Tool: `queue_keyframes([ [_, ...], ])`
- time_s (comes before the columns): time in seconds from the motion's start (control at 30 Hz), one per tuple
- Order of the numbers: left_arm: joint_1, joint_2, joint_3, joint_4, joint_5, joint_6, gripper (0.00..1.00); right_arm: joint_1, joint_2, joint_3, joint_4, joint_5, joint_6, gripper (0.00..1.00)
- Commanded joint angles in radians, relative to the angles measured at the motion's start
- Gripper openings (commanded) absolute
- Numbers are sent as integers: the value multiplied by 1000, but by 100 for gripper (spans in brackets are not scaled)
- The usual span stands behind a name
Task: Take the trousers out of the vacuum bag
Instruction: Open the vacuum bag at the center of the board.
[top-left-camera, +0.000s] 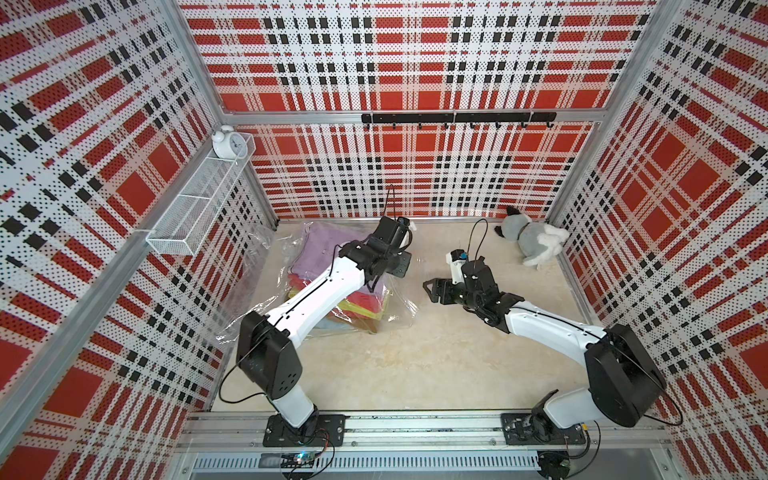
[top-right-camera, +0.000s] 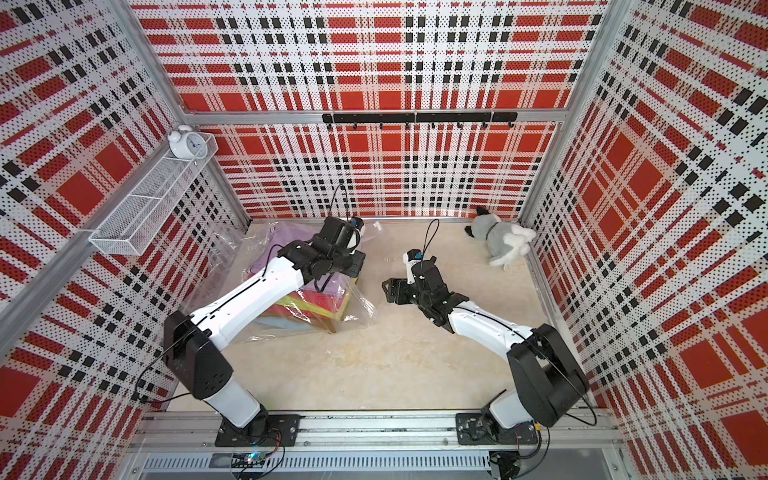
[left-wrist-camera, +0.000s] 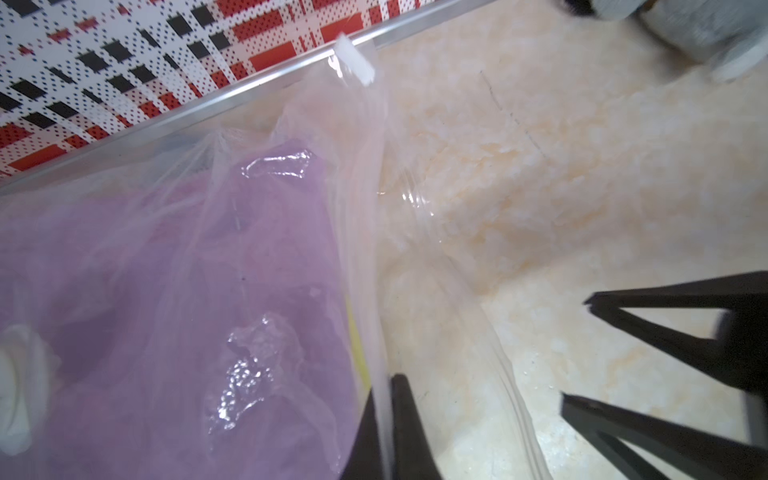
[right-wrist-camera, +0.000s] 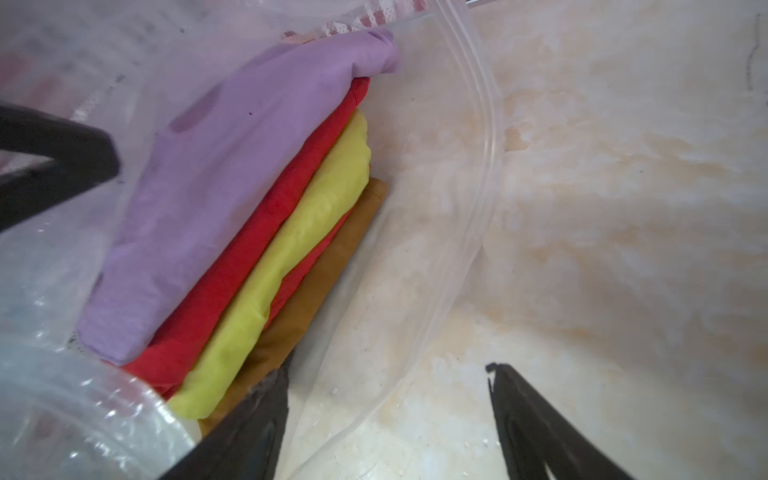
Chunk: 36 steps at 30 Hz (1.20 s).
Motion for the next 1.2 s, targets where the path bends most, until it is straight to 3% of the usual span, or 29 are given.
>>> queue_keyframes([
  [0.0,8,-76,0,33,43,1,0,-4,38,42,90,-76,54,79],
  [0.47,25,-181,-6,61,81,-1,0,28,200,174,236,-185,186,74],
  [1.17,22,-317,-57,58,81,-34,0,118,329,300,250,-205,231,69],
])
